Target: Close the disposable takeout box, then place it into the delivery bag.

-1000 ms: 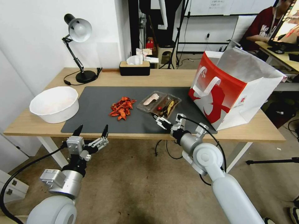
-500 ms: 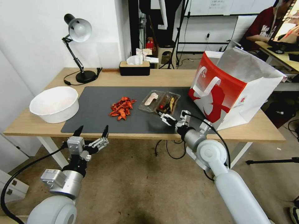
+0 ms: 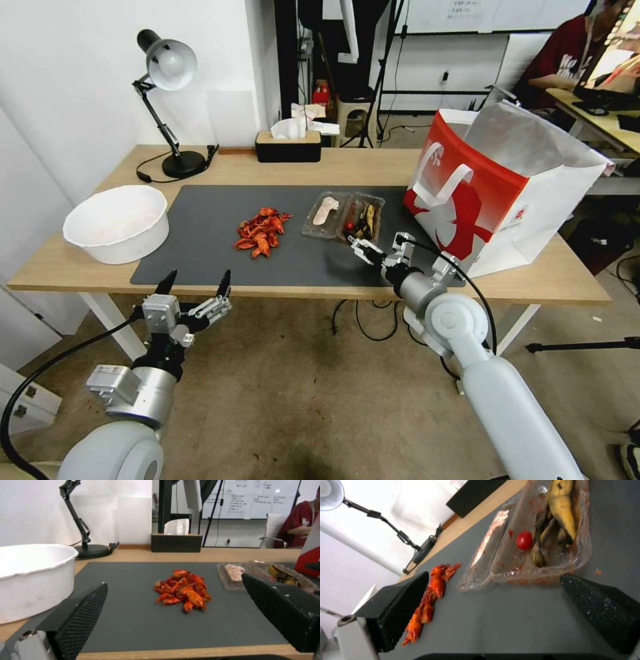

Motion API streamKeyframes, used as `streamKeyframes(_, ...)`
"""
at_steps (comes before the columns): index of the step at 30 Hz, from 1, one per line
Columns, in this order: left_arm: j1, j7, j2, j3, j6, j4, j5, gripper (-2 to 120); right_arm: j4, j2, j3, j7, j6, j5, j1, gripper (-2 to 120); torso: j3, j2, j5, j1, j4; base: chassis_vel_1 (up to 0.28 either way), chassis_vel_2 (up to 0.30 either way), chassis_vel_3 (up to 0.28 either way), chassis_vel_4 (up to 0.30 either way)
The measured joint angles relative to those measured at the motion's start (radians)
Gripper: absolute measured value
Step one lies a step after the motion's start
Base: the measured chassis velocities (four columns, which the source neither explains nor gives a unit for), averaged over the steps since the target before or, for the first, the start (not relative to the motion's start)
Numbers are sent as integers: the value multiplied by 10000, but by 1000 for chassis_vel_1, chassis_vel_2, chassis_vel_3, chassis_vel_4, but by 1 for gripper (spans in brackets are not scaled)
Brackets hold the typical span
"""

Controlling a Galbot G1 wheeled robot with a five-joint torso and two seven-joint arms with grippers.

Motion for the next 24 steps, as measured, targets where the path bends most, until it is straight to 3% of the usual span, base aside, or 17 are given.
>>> streamKeyframes(24, -59, 12, 37, -33, -44, 154, -160, 100, -372, -65, 54, -32, 7, -163, 304, 100, 0, -1, 0, 0, 1, 0, 0, 0, 0)
